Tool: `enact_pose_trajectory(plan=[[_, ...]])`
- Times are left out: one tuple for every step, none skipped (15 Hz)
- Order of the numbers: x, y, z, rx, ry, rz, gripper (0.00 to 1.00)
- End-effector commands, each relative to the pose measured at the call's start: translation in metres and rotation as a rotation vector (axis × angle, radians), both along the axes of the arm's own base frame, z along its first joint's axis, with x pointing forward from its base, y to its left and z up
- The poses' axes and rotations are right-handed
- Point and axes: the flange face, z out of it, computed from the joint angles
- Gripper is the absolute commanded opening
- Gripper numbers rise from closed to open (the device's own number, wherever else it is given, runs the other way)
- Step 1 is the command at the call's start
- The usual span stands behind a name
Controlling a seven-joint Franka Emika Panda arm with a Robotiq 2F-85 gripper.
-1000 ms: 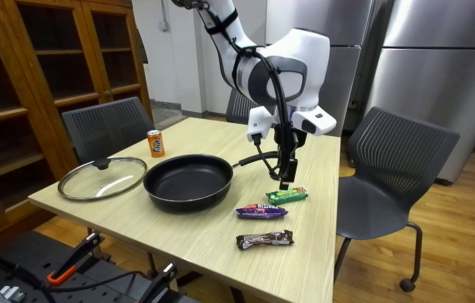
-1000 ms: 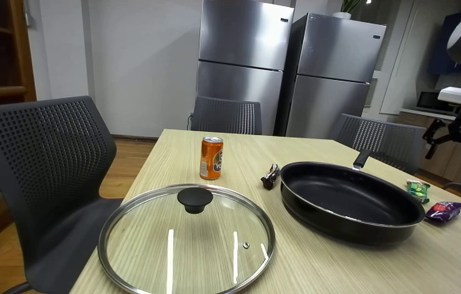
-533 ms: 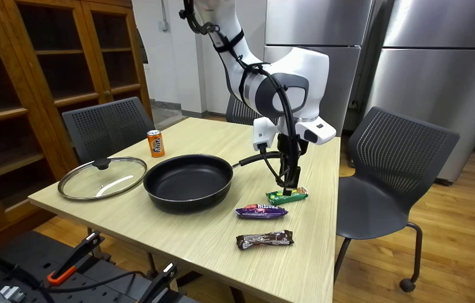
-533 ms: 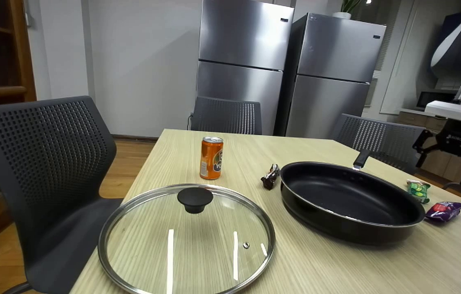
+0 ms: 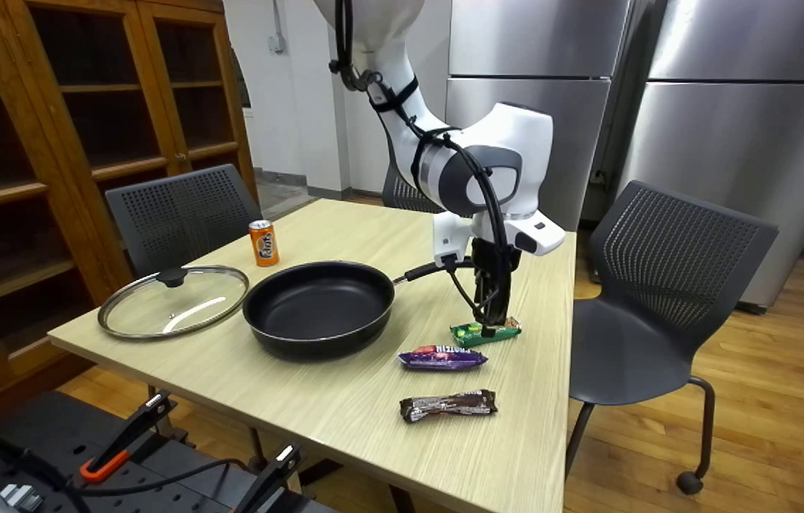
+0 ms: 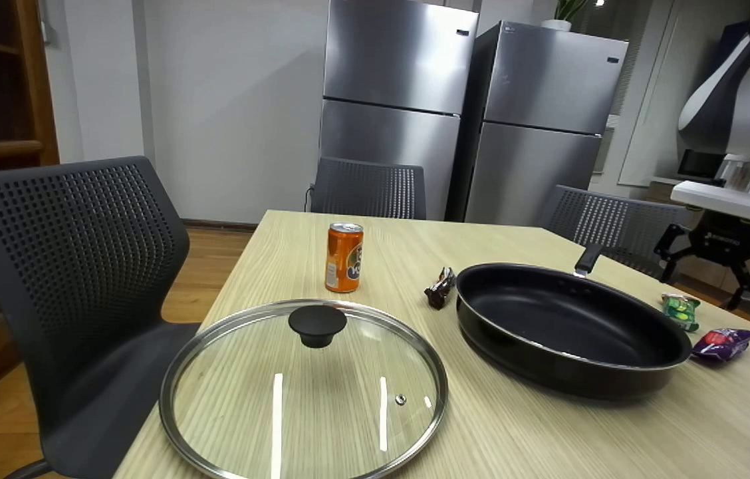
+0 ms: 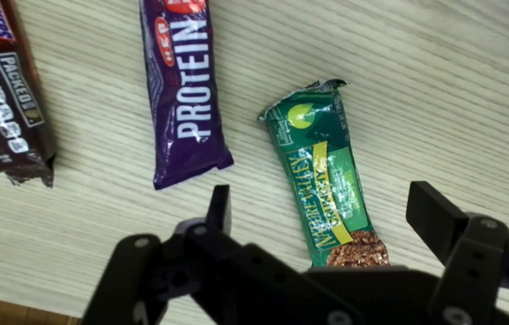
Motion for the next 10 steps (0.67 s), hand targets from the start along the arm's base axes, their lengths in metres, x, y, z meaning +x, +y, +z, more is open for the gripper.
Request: enact_pose_trajectory(plan=[[0.016,-0.003,-0.011,0.003,0.005,-0.001,1.00],[0.018,-0.003,-0.014,0.001,0.008,0.000,1.00],[0.020,-0.003,-0.016,0.000,0.008,0.002,1.00],[0.022,-0.003,-0.019,-0.002,0.010,0.004,1.00],[0.023,-0.004,-0.021,-0.002,0.010,0.005,1.00],[0.025,-0.003,-0.022,-0.002,0.010,0.007,1.00],[0.026,-0.003,-0.023,-0.001,0.009,0.010,1.00],[0.026,-0.003,-0.024,-0.005,0.008,0.012,0.75],[0.027,-0.003,-0.025,-0.003,0.007,0.013,0.74],[0.027,-0.004,-0.025,-0.004,0.007,0.014,0.68]])
